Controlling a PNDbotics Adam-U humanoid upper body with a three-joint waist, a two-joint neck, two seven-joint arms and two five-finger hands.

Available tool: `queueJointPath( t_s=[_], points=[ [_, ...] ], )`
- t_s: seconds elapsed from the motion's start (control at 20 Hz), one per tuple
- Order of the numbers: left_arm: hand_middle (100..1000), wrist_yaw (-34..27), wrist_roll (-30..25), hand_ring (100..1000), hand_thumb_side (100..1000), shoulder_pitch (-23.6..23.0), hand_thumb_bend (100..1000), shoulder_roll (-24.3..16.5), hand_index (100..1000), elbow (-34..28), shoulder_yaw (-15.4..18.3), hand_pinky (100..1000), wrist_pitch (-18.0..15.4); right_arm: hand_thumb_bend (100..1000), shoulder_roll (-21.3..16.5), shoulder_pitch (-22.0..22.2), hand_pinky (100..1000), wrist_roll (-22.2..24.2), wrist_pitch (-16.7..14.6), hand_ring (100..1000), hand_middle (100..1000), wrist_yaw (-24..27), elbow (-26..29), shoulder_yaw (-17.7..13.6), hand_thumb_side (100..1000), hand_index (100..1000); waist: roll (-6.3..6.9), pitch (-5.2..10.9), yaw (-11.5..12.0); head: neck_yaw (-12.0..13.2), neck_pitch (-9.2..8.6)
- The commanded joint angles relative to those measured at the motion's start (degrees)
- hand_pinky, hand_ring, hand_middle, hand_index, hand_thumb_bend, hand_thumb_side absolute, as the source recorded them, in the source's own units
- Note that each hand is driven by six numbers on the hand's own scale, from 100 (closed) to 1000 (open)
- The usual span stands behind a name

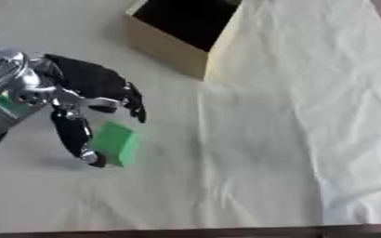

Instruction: Pick up objects on the table and place them in the box.

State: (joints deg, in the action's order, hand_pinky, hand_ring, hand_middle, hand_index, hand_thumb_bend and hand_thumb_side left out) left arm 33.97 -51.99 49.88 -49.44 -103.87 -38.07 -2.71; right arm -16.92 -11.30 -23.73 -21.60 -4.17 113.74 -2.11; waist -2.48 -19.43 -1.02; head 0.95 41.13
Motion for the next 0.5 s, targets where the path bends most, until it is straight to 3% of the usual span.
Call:
queueJointPath(
  t_s=[0.05, 0.15, 0.2, 0.25, 0.3, 0.5],
  points=[
    [808, 1.69, 0.02, 847, 235, 0.74, 653, -0.41, 880, 1.04, -0.41, 751, -1.43, 100, -0.47, -0.48, 796, -0.15, 0.11, 677, 592, 0.27, 0.85, -0.35, 755, 807, 0.03, 0.92, 0.05, 0.28, 0.0],
    [778, 2.34, 0.02, 839, 236, 0.69, 636, -0.17, 870, 1.79, -0.67, 747, -2.02, 100, -0.5, -0.43, 796, -0.15, 0.11, 678, 592, 0.25, 0.85, -0.35, 755, 807, -0.06, 0.9, 0.07, 0.29, 0.0],
    [699, 2.29, 0.02, 810, 226, 0.7, 568, -0.04, 812, 1.96, -0.6, 723, -2.05, 100, -0.49, -0.4, 796, -0.17, 0.12, 678, 592, 0.25, 0.85, -0.36, 756, 807, -0.09, 0.89, 0.1, 0.29, -0.01],
    [688, 2.01, 0.02, 806, 222, 0.73, 559, 0.06, 803, 1.92, -0.43, 718, -1.84, 100, -0.46, -0.38, 796, -0.22, 0.15, 678, 592, 0.27, 0.85, -0.37, 756, 807, -0.11, 0.88, 0.13, 0.28, 0.0],
    [625, 1.68, 0.02, 768, 195, 0.78, 488, 0.11, 749, 1.64, -0.19, 679, -1.47, 100, -0.45, -0.36, 796, -0.28, 0.2, 678, 592, 0.31, 0.85, -0.36, 757, 808, -0.13, 0.86, 0.16, 0.27, 0.02],
    [546, 0.31, 0.41, 693, 146, 1.03, 318, -0.14, 662, -1.29, 1.52, 623, 1.29, 100, -0.46, -0.33, 797, -0.44, 0.39, 678, 591, 0.39, 0.85, -0.28, 759, 808, -0.15, 0.84, 0.34, 0.19, 0.12]
  ],
)
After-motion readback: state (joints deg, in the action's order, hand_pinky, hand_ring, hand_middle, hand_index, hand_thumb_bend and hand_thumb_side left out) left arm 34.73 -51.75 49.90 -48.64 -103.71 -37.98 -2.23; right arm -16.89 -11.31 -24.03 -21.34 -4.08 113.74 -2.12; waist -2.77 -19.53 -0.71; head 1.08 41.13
